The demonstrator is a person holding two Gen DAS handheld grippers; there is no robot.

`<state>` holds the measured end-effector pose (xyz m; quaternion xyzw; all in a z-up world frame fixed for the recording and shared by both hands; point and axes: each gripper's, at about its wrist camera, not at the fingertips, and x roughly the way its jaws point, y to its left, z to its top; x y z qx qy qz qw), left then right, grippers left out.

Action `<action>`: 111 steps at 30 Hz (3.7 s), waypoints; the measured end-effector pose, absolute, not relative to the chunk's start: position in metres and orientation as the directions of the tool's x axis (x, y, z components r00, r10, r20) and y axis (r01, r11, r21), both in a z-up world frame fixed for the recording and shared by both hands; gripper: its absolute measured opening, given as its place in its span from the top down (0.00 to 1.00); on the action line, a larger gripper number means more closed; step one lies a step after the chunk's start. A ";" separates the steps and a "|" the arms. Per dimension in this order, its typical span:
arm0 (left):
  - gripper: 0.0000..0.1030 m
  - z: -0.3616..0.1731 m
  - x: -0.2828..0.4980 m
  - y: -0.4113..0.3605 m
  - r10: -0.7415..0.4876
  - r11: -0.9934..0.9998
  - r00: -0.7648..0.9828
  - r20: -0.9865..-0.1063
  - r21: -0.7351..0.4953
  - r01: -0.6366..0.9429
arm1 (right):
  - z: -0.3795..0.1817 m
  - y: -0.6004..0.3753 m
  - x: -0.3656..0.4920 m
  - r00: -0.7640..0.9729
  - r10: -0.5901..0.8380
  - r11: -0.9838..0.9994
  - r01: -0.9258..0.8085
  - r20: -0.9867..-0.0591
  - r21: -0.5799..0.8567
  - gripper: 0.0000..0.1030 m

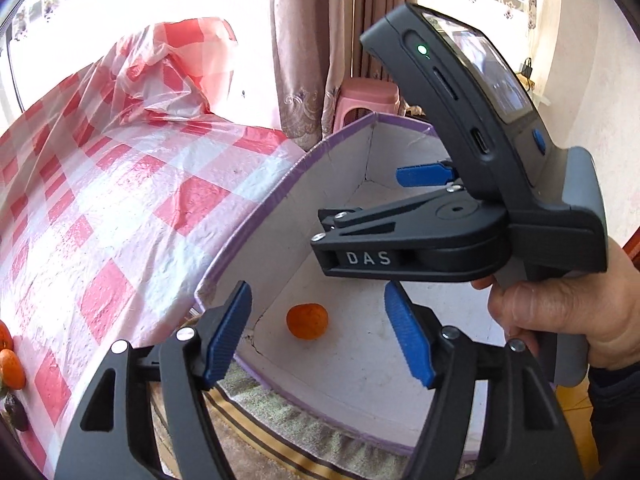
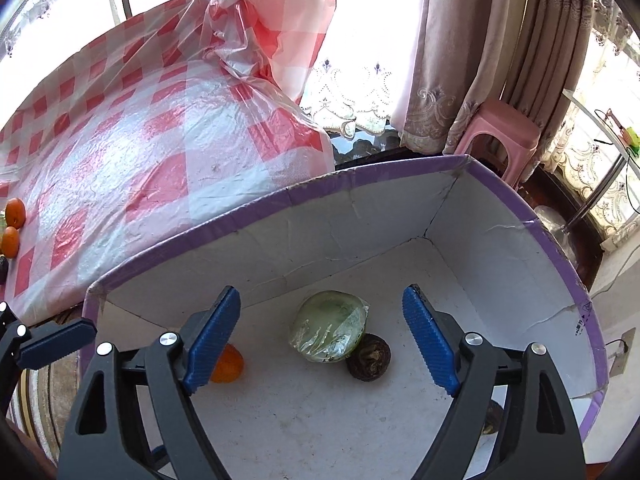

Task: Organize fruits
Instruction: 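Move both open tools back over the remaining fruit on the cloth, then grasp the dark brown fruit with the right tool while the left tool grasps the wrapped pale fruit half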

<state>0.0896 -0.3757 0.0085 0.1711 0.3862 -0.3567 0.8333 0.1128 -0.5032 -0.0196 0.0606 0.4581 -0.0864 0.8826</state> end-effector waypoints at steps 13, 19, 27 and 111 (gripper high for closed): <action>0.32 0.039 0.089 -0.312 -0.495 0.779 0.512 -0.702 -0.098 0.619 | 0.018 -0.468 0.102 0.651 -0.082 0.986 0.162 -0.755 0.032 0.16; 0.32 0.046 0.090 -0.280 -0.486 0.810 0.547 -0.682 -0.117 0.574 | 0.025 -0.446 0.101 0.674 -0.055 0.992 0.121 -0.737 0.036 0.16; 0.32 0.051 0.094 -0.217 -0.446 0.870 0.601 -0.663 -0.164 0.465 | 0.030 -0.402 0.100 0.684 0.044 0.997 0.021 -0.728 0.080 0.16; 0.42 0.013 0.082 0.018 0.026 0.996 0.652 -0.758 -0.038 -0.083 | 0.005 -0.096 0.157 0.515 0.376 0.867 -0.488 -0.770 0.098 0.60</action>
